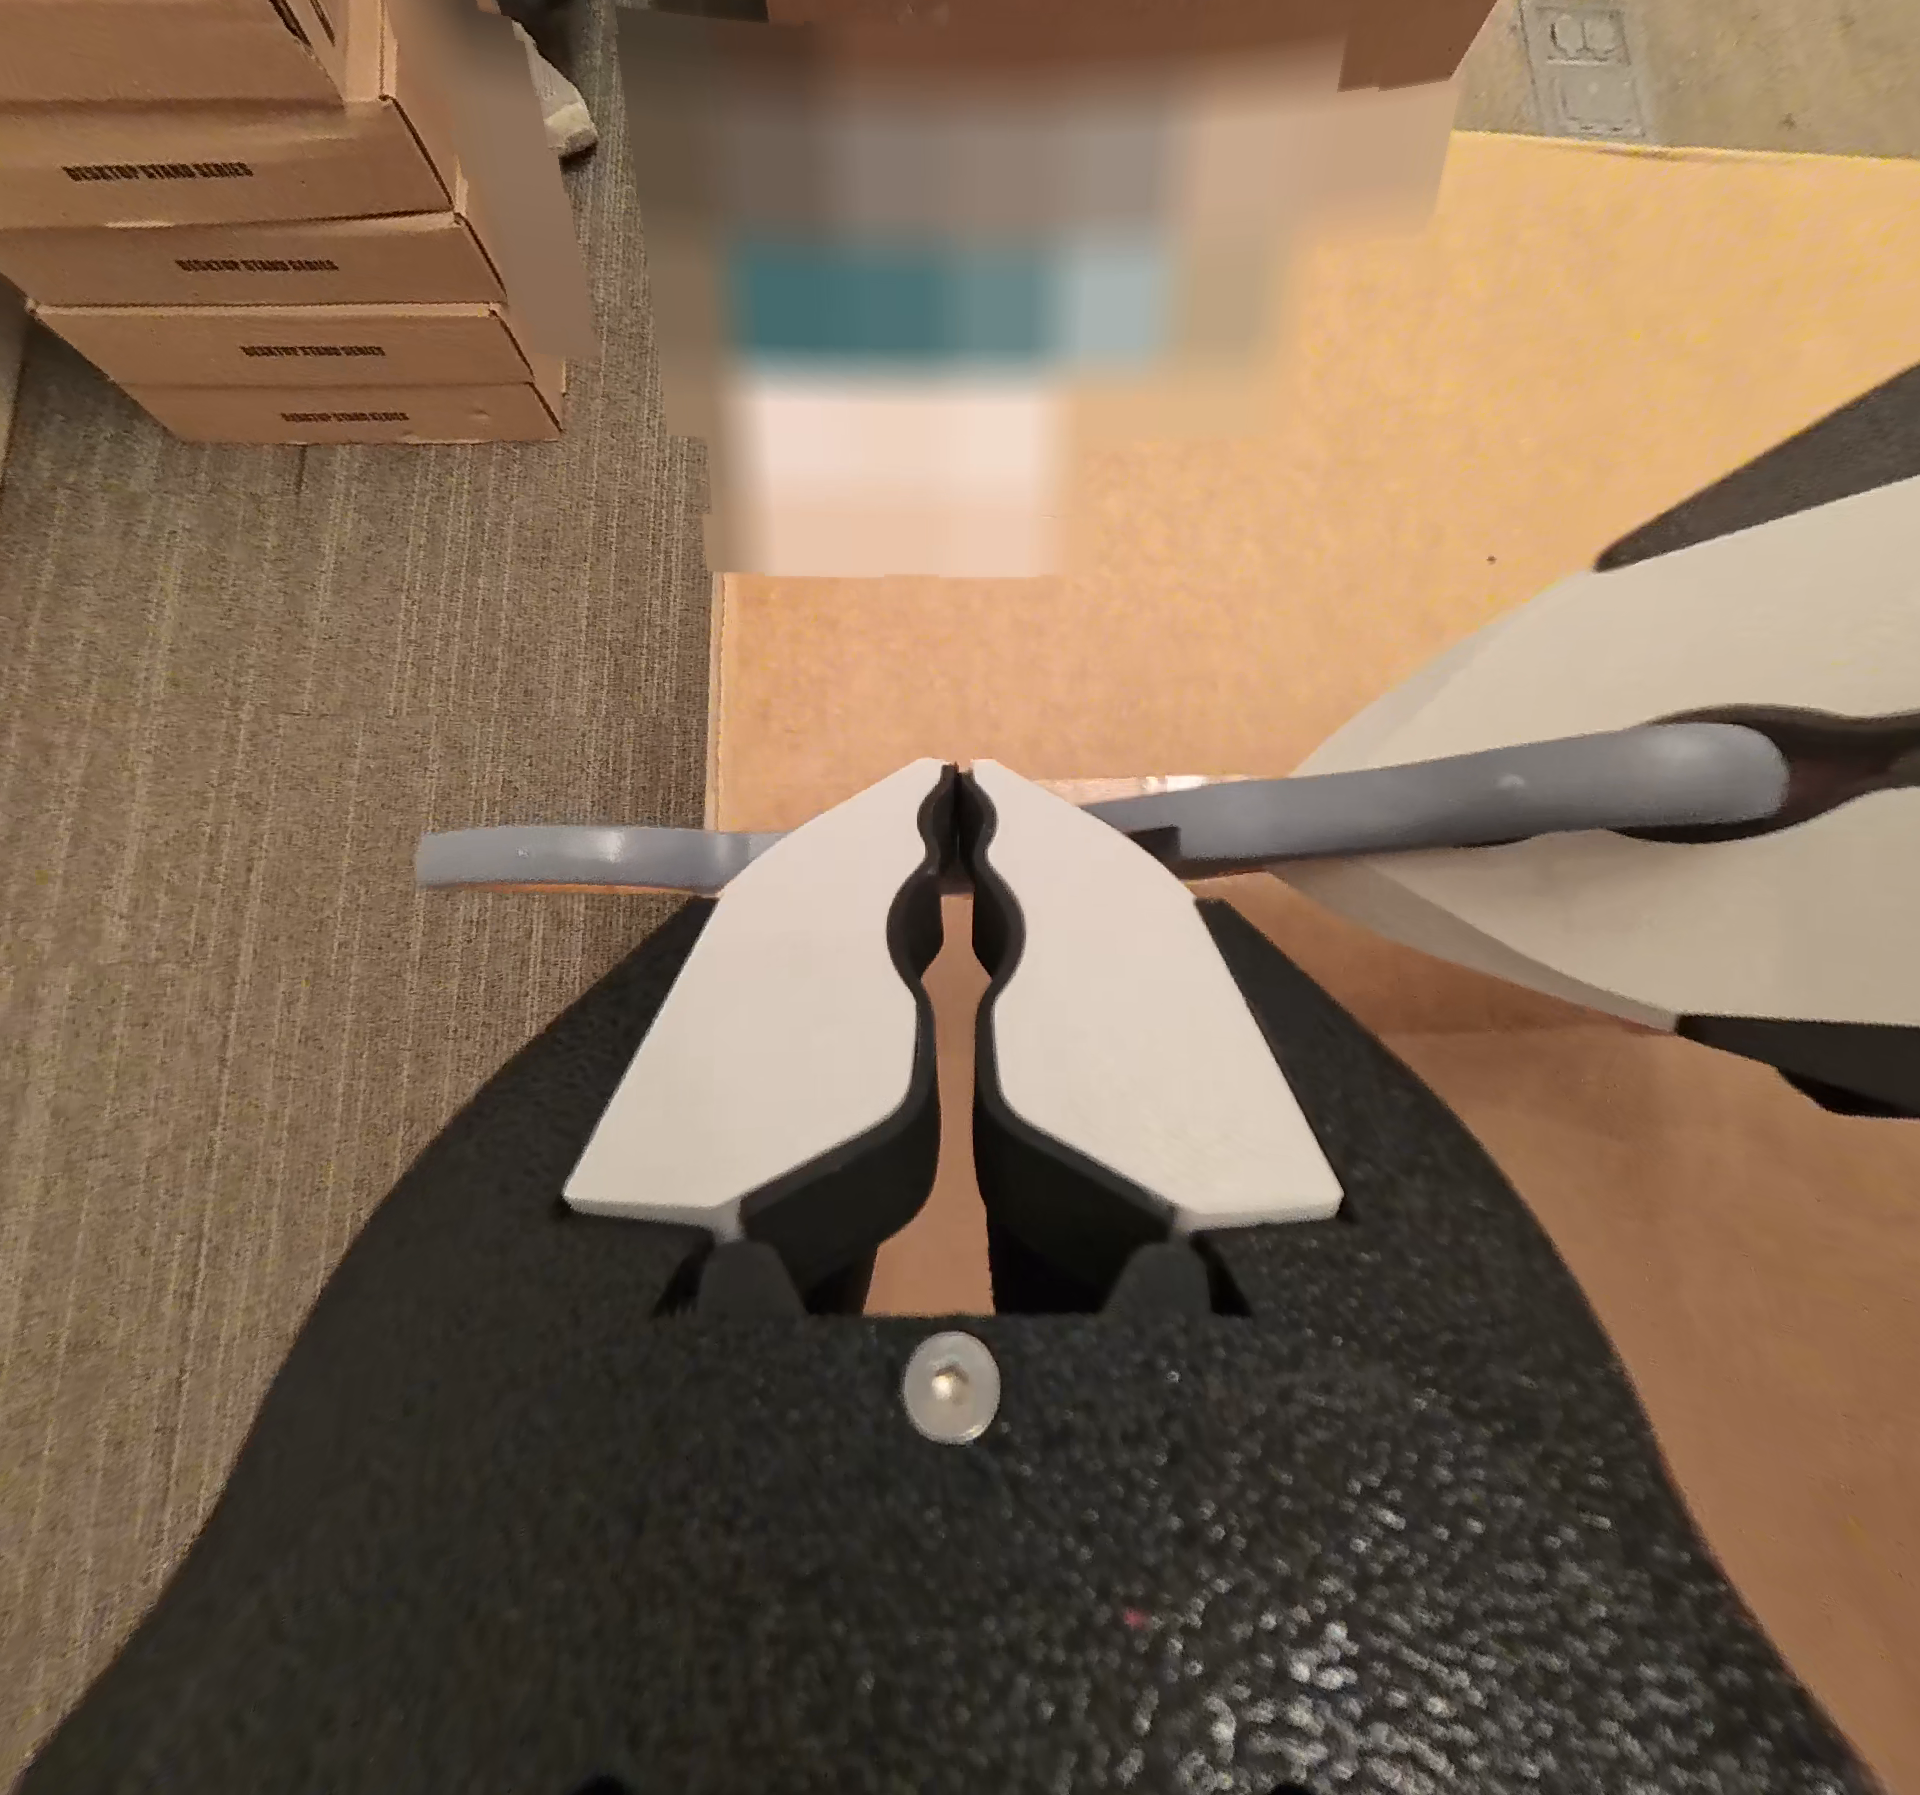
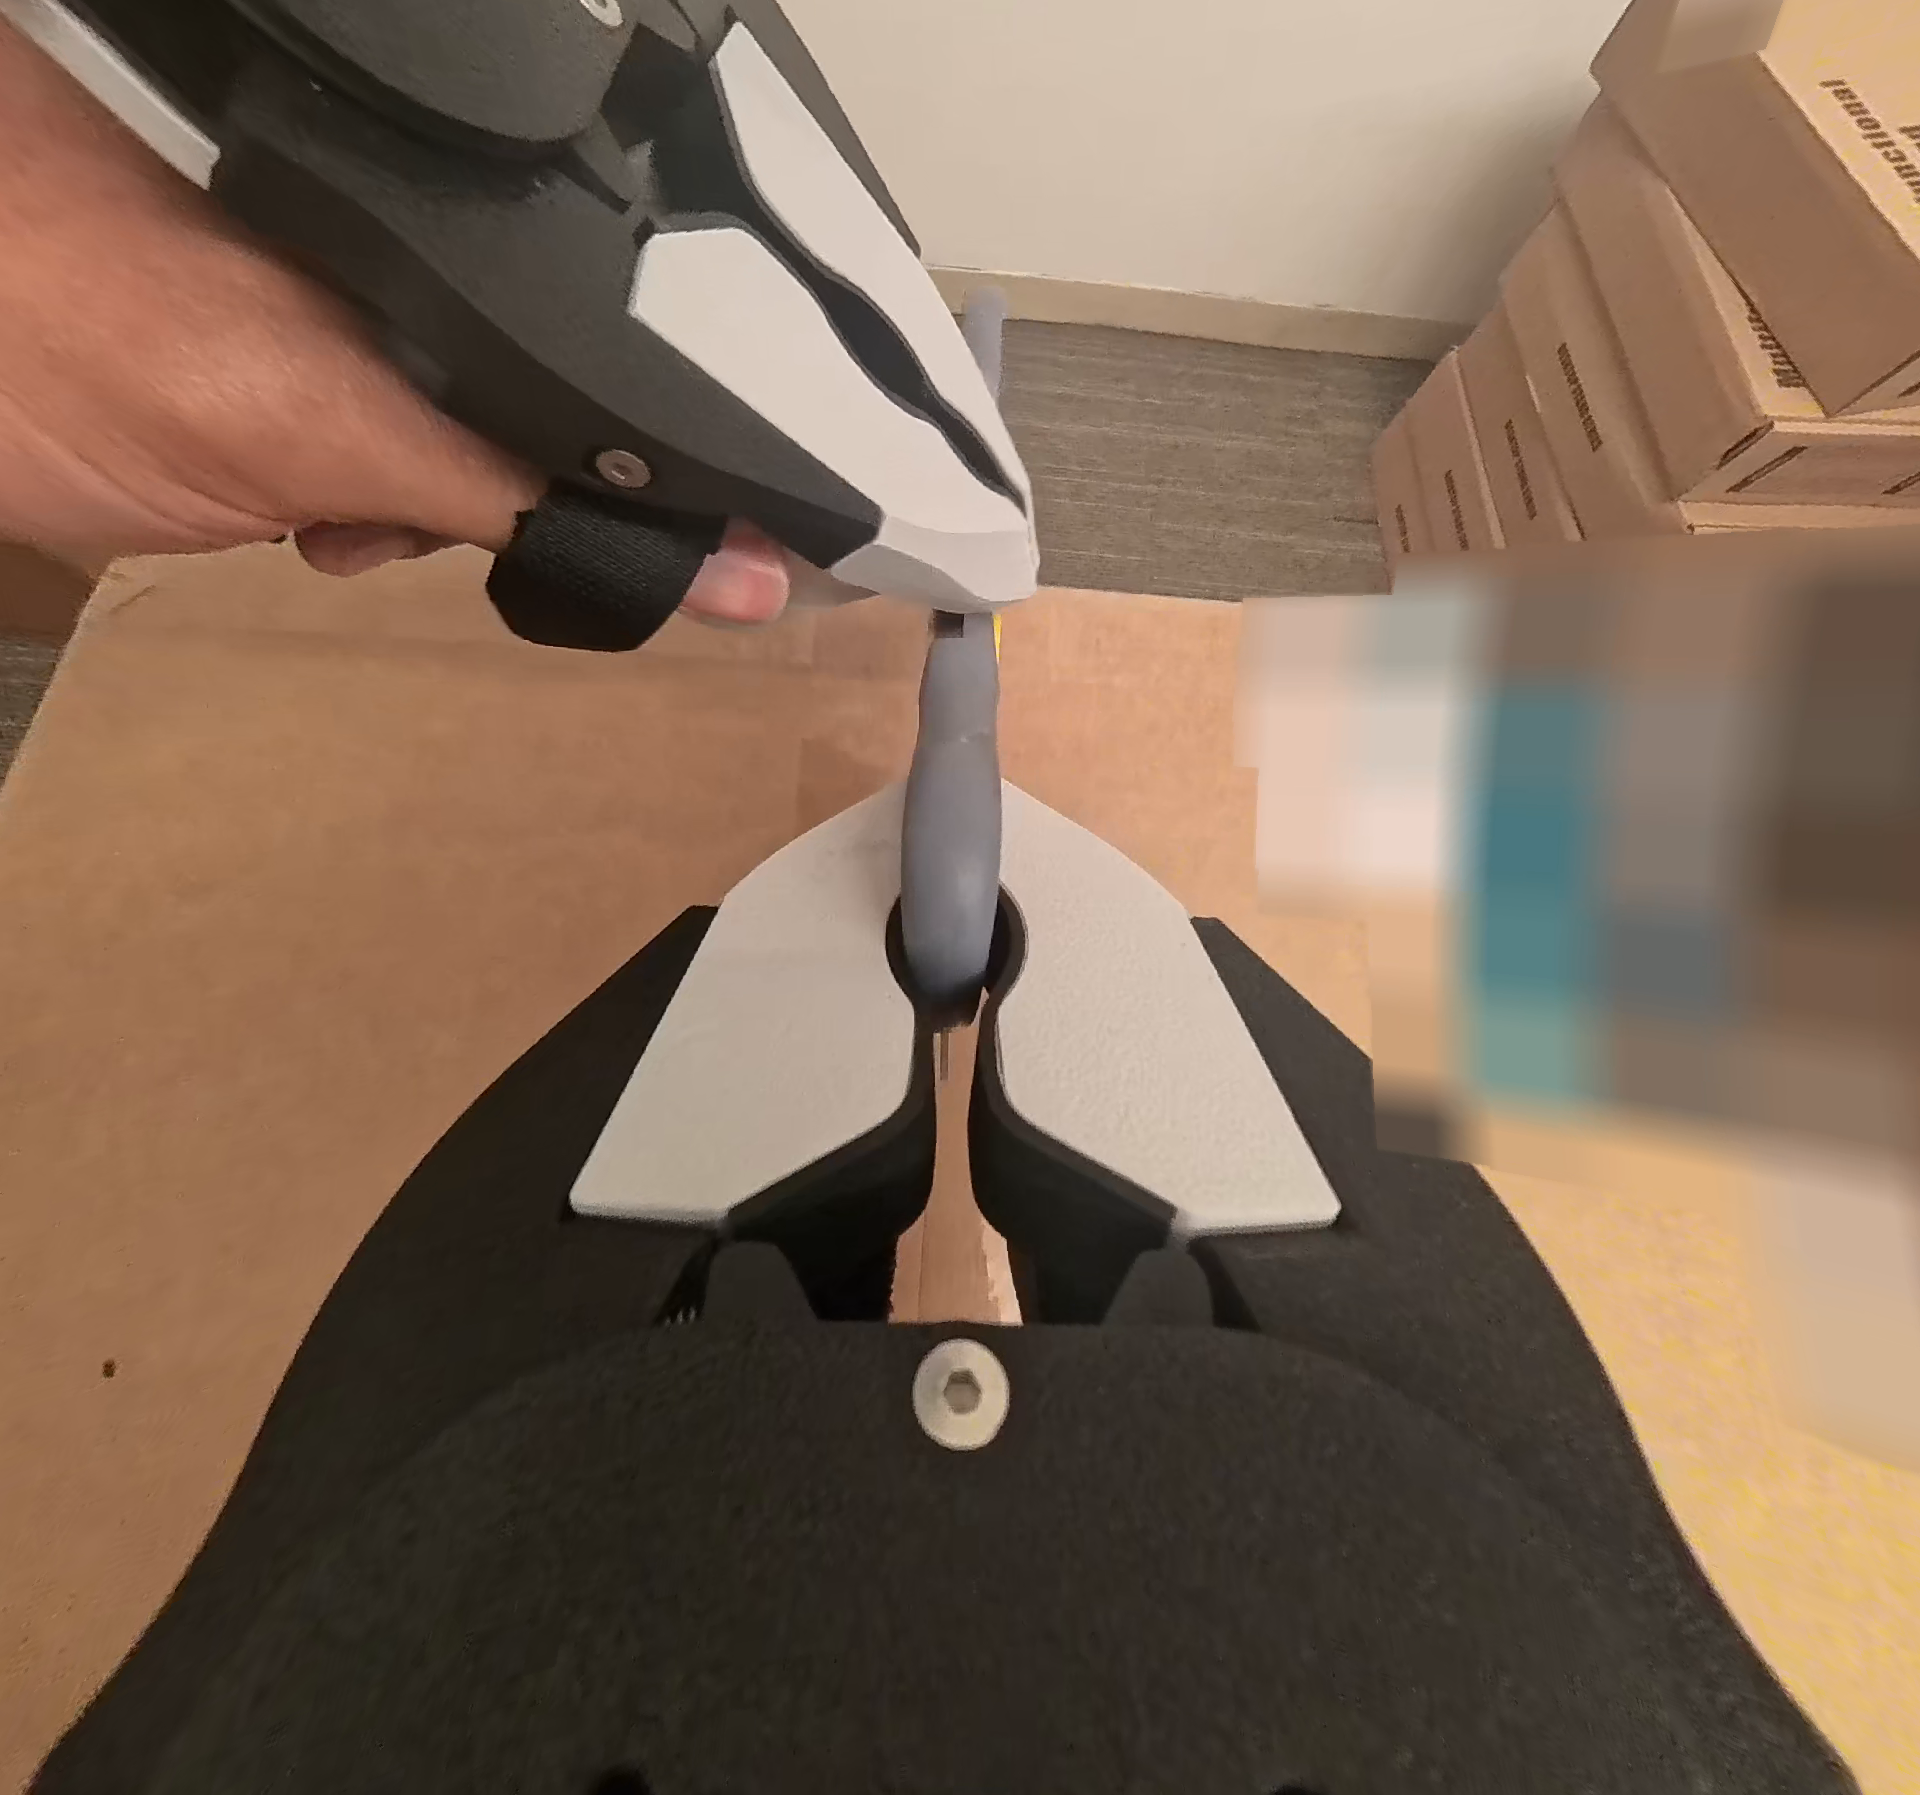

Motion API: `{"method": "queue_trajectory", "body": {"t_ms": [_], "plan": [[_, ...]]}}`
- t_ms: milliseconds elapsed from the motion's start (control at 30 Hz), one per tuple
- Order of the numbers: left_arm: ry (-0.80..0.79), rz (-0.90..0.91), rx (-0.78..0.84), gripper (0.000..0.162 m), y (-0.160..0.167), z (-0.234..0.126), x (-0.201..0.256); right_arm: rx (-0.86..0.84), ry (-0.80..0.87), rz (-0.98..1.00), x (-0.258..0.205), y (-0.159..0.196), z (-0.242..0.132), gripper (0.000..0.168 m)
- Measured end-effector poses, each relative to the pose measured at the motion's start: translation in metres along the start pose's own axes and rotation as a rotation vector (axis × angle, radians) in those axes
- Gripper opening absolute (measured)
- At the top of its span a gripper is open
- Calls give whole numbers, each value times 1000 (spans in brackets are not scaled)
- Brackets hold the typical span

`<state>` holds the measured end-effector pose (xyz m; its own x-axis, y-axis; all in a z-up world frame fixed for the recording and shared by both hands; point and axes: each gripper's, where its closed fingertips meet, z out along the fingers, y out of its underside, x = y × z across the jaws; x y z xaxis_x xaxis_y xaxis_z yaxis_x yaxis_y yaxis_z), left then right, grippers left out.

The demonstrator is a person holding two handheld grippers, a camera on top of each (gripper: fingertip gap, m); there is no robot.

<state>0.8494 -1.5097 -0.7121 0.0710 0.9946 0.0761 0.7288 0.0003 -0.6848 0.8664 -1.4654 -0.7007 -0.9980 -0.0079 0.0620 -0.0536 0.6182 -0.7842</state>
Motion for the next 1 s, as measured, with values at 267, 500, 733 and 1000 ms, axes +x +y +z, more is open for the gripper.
{"method": "queue_trajectory", "body": {"t_ms": [267, 500, 733, 1000], "plan": [[-26, 24, 47, 0, 4, 5, -9, -11, -10, 4, 1, 0, 0, 0], [-14, 2, 74, 0, 5, 8, -7, -28, -26, 25, 2, 4, -1, 0], [-27, 47, 65, 0, 4, 9, -4, -21, -26, 48, 2, 8, -3, 0], [-33, 40, 79, 0, 6, 8, 4, -33, -24, 20, 0, 14, -9, 0]]}}
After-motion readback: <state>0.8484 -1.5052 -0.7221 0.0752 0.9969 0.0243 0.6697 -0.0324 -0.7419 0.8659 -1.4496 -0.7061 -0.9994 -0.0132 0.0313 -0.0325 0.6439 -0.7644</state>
